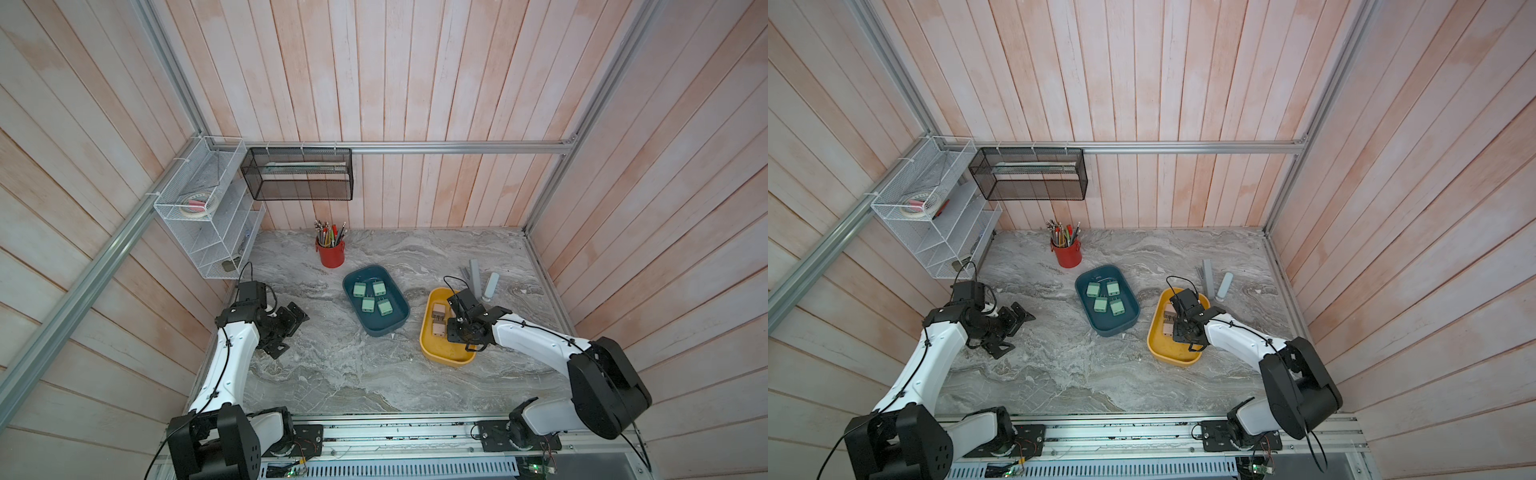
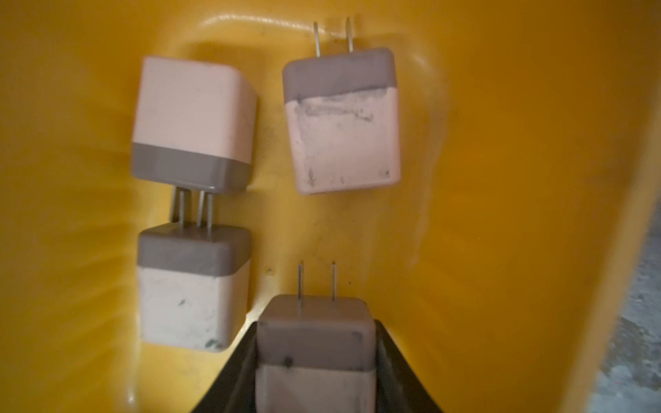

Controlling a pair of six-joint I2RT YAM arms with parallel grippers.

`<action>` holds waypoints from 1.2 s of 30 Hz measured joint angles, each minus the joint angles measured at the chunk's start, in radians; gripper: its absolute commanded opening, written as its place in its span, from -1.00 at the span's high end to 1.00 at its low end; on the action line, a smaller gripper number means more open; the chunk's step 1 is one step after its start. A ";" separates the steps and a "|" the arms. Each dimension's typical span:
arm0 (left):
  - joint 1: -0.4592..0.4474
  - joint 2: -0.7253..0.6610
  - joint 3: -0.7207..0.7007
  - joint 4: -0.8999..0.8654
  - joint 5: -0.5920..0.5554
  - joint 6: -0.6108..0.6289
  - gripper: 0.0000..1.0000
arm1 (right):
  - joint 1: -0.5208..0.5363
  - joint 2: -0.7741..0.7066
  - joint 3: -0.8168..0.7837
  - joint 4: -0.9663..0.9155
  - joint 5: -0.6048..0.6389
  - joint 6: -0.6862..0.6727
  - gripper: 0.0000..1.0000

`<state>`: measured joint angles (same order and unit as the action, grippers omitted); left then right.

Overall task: Place the plugs by color into the storage box
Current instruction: Place the plug in the storage box, then reset both arms

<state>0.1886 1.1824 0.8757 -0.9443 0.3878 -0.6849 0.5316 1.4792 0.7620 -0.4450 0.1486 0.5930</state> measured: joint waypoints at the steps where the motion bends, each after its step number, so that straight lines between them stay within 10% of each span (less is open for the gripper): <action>1: 0.000 0.003 0.000 0.000 0.000 0.000 -1.00 | -0.005 0.028 0.003 0.006 -0.001 -0.002 0.33; 18: 0.000 0.006 0.002 0.003 -0.002 0.012 -1.00 | -0.017 0.026 0.150 -0.065 0.011 -0.026 -0.38; 27: 0.000 -0.014 0.076 0.053 -0.001 0.049 -1.00 | -0.059 -0.262 0.179 -0.118 0.045 -0.017 -0.59; 31: -0.003 -0.040 0.108 0.078 -0.039 0.100 -1.00 | -0.144 -0.462 0.037 -0.071 0.037 -0.021 -0.96; 36: -0.018 -0.176 0.068 0.163 -0.193 0.148 -0.99 | -0.333 -0.653 -0.197 0.027 -0.002 -0.038 -0.96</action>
<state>0.1711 1.0065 0.9440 -0.7815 0.1947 -0.5373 0.1989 0.8257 0.5652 -0.4179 0.1467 0.5549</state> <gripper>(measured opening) 0.997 0.980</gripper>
